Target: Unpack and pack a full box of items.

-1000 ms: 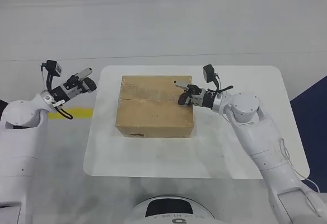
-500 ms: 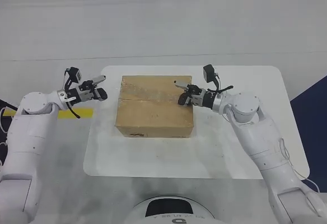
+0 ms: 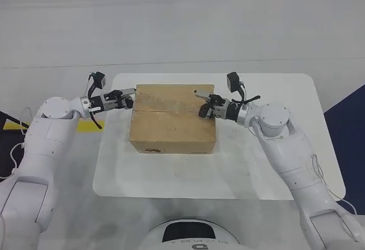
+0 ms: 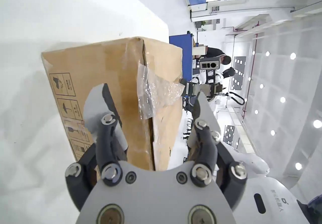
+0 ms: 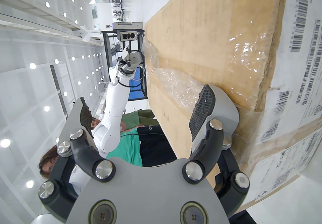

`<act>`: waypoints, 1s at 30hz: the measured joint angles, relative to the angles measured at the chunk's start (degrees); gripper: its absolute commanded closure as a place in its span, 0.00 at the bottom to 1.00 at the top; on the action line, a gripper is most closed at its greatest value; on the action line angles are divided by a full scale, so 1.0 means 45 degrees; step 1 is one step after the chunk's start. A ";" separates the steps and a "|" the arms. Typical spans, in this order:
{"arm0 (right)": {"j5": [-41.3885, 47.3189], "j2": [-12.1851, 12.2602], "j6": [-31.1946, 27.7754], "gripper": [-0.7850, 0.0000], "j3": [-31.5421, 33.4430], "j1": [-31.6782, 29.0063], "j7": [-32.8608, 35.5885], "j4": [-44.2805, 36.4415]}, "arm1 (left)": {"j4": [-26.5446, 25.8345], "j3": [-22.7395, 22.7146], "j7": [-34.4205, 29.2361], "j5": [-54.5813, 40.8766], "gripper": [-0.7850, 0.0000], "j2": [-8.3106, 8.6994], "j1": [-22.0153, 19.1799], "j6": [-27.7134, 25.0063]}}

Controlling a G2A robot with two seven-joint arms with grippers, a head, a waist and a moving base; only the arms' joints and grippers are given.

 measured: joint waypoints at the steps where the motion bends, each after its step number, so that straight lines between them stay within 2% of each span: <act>1: 0.0000 0.0000 0.0000 0.00 0.0000 0.0000 0.0000 0.0000 | 0.0116 0.0020 -0.0009 -0.0001 0.51 -0.0019 -0.0061 -0.0072; 6: 0.0000 0.0000 0.0000 0.00 0.0000 0.0000 0.0000 0.0000 | 0.0715 0.0063 0.0364 0.0431 0.61 -0.0026 -0.0321 -0.0616; 10: 0.0000 0.0000 0.0000 0.00 0.0000 0.0000 0.0000 0.0000 | 0.0848 -0.0025 0.0362 0.0417 0.80 -0.0001 -0.0349 -0.1083; 12: 0.0000 0.0000 0.0000 0.00 0.0000 0.0000 0.0000 0.0000 | 0.0763 -0.0071 0.0200 0.0347 0.86 0.0015 -0.0287 -0.1468; 14: 0.0000 0.0000 0.0000 0.00 0.0000 0.0000 0.0000 0.0000 | 0.0680 -0.0082 0.0144 0.0402 0.98 0.0033 -0.0228 -0.1813; 20: 0.0000 0.0000 0.0000 0.00 0.0000 0.0000 0.0000 0.0000 | 0.0176 -0.0215 0.0395 0.0399 1.00 0.0115 0.0088 -0.2692; 24: 0.0000 0.0000 0.0000 0.00 0.0000 0.0000 0.0000 0.0000 | -0.0571 -0.0314 0.0690 0.0771 1.00 0.0322 0.0487 -0.2972; 30: 0.0000 0.0000 0.0000 0.00 0.0000 0.0000 0.0000 0.0000 | -0.1467 -0.0699 0.0518 0.0308 1.00 0.0632 0.1161 -0.2801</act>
